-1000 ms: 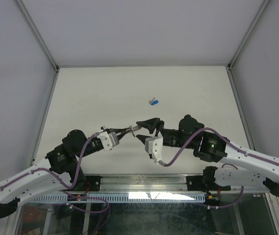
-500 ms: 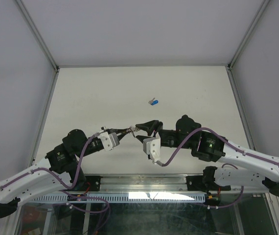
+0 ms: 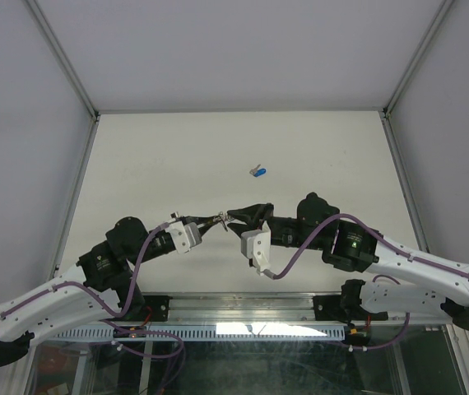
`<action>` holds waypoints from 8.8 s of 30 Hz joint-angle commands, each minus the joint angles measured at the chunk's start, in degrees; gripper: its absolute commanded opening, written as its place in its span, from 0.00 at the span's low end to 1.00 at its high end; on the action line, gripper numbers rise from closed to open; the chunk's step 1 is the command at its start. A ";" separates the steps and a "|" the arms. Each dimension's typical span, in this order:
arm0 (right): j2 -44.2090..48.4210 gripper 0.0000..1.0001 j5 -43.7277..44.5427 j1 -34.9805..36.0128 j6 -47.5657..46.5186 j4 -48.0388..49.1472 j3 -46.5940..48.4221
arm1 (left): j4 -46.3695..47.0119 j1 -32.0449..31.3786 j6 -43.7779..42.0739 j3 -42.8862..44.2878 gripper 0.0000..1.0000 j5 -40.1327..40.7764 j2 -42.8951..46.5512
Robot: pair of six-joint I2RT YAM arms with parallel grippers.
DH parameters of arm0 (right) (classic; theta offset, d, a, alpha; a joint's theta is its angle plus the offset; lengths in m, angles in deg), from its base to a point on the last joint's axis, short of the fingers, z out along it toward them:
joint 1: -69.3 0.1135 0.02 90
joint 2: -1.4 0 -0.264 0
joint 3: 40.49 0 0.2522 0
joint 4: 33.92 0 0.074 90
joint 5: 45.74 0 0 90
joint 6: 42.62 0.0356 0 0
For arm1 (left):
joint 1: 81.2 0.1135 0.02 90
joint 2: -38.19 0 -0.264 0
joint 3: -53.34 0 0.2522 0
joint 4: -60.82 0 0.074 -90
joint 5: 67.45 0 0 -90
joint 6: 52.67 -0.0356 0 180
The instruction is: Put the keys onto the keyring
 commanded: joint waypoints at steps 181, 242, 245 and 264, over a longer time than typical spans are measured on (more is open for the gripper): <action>0.75 0.28 7.40 0.42 2.72 4.15 0.14 | -0.16 0.36 -2.79 3.23 0.00 4.42 -1.22; 5.56 0.41 -9.11 -6.90 36.15 -2.19 4.54 | 2.83 0.36 -8.65 -0.70 0.00 -0.56 3.63; 6.44 0.41 -11.45 -7.83 38.22 1.64 2.08 | 2.86 0.36 -9.32 -0.79 0.00 -0.98 4.39; 6.07 0.38 -13.41 -7.79 41.63 24.42 -9.56 | 6.54 0.36 -13.20 -2.04 0.00 -2.69 6.07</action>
